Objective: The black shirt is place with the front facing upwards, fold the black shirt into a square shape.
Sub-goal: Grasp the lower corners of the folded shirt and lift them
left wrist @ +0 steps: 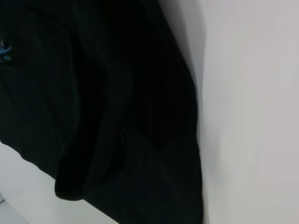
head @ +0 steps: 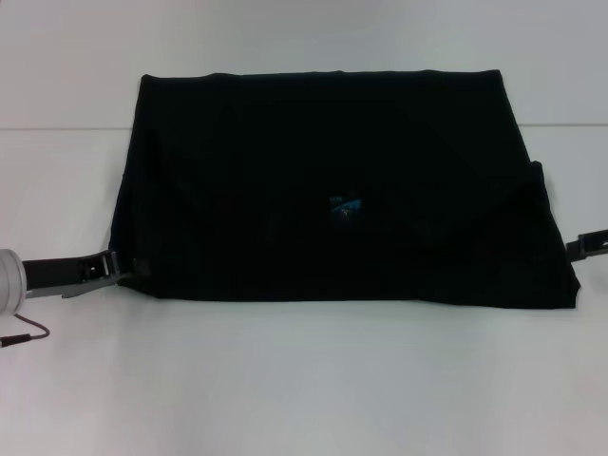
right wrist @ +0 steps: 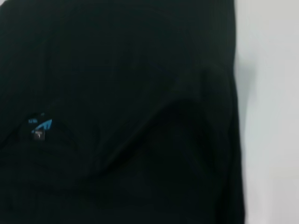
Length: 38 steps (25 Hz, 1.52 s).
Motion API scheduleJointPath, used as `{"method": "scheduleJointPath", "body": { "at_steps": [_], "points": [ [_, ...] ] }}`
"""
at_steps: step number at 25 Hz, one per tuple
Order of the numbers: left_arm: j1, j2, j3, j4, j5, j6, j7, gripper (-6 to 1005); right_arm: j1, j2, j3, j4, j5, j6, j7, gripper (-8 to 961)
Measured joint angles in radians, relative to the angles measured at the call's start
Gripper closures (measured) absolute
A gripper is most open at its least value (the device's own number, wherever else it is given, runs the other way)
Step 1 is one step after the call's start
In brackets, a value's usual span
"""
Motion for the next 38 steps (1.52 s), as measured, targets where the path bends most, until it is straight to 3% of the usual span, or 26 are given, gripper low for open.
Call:
{"method": "scheduleJointPath", "body": {
  "at_steps": [6,15,25,30,36,38],
  "points": [
    [0.003,-0.002,-0.002,0.001,-0.003,0.000,0.000,926,0.009,0.006,-0.038,0.101,0.001,0.083,-0.016,66],
    [0.004,-0.004,-0.002,0.001,-0.005,0.000,0.000,926,0.037,0.030,-0.049,0.119,0.001,0.109,-0.033,70],
    [0.000,-0.002,-0.002,0.001,-0.005,0.000,0.005,927,0.048,0.032,-0.066,0.156,0.000,0.149,-0.032,74],
    [-0.002,0.000,-0.002,0.001,-0.005,0.000,0.006,927,0.050,0.037,-0.067,0.146,-0.003,0.148,-0.033,155],
    [-0.003,0.001,-0.008,0.001,-0.005,-0.001,0.011,927,0.057,0.035,-0.073,0.148,-0.008,0.149,-0.030,353],
    [-0.003,0.002,-0.017,0.001,-0.005,0.000,0.012,928,0.058,0.035,-0.080,0.148,-0.008,0.150,-0.026,518]
  ]
}}
